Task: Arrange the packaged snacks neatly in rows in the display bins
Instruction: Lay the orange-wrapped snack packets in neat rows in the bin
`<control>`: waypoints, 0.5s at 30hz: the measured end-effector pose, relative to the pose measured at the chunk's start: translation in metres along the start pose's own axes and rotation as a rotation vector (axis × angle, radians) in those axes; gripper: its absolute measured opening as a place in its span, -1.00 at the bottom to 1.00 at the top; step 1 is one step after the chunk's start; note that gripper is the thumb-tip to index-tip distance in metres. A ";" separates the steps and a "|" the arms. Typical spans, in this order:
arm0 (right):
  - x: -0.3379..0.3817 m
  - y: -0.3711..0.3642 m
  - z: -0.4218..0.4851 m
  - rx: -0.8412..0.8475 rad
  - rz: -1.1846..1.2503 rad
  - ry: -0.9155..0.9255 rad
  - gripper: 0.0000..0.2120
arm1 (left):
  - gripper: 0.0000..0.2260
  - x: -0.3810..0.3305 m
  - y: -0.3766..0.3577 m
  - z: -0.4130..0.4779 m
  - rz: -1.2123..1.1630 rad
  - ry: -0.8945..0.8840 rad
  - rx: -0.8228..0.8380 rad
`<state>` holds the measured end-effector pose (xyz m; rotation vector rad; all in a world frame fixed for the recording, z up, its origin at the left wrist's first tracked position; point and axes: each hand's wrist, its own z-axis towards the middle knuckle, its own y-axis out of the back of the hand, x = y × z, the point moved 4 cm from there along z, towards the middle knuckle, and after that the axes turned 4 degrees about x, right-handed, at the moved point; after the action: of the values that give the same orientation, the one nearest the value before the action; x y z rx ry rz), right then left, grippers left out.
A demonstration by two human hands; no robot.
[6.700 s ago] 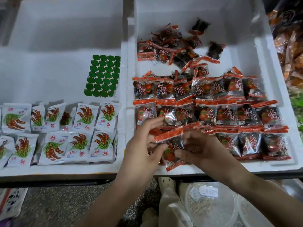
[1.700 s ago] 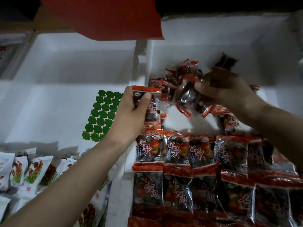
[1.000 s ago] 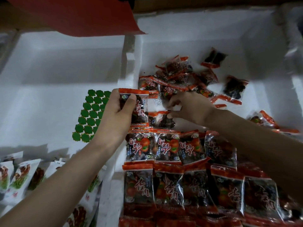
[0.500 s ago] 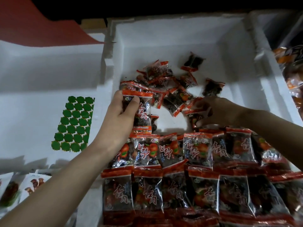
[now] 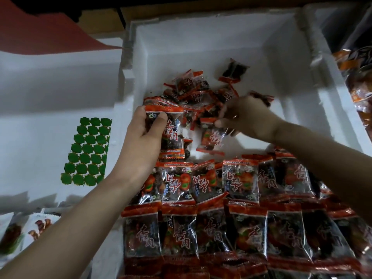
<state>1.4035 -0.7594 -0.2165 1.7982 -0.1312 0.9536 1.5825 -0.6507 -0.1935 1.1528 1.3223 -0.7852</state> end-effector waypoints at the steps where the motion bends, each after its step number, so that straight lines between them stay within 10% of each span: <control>1: 0.001 -0.011 0.003 0.042 -0.054 -0.015 -0.90 | -0.90 0.000 0.000 0.000 -0.006 0.004 0.000; 15: 0.002 -0.041 0.019 0.046 0.001 -0.116 -0.93 | -0.87 0.005 -0.002 -0.008 0.021 0.049 0.023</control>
<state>1.4358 -0.7563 -0.2479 1.8961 -0.1845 0.8594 1.5791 -0.6428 -0.1977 1.2092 1.3421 -0.7634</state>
